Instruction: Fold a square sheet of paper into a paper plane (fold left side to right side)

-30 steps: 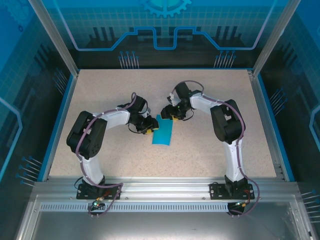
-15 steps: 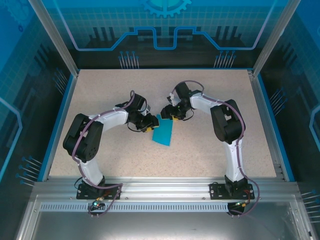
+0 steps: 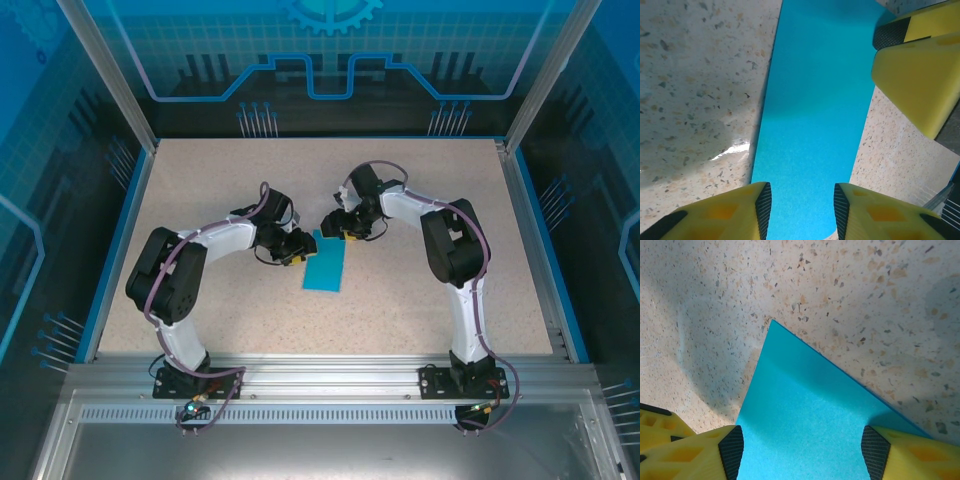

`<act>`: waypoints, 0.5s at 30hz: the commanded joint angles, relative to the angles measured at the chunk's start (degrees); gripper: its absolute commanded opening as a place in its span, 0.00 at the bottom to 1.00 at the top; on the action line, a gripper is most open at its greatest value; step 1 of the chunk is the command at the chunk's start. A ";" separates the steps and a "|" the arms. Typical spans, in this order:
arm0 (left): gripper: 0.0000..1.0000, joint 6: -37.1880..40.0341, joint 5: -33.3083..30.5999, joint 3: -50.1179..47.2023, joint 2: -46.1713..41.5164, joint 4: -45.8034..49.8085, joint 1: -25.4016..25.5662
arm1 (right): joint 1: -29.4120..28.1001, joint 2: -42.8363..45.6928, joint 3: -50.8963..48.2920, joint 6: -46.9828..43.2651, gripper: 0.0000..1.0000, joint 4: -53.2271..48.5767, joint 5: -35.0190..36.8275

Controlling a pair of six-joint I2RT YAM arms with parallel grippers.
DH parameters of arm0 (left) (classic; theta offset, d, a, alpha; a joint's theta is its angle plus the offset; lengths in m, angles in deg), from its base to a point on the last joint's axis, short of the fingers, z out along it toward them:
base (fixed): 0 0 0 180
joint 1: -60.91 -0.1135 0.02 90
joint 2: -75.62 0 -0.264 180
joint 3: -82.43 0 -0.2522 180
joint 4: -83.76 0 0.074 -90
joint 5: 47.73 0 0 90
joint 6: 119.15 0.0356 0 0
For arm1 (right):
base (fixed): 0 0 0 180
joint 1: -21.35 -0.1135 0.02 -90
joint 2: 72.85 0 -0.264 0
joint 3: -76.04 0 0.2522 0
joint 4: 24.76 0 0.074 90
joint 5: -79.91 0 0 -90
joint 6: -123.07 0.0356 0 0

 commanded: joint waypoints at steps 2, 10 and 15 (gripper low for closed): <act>0.43 1.99 -0.61 0.40 2.52 1.57 0.00 | -0.25 -3.16 0.44 -0.74 0.68 -2.06 0.44; 0.46 3.27 -0.63 2.59 5.73 2.53 0.02 | -0.18 -3.94 1.51 -1.05 0.69 -2.66 0.59; 0.43 3.11 1.16 2.42 6.36 1.35 0.04 | -0.20 -4.12 1.63 -0.96 0.69 -2.65 0.44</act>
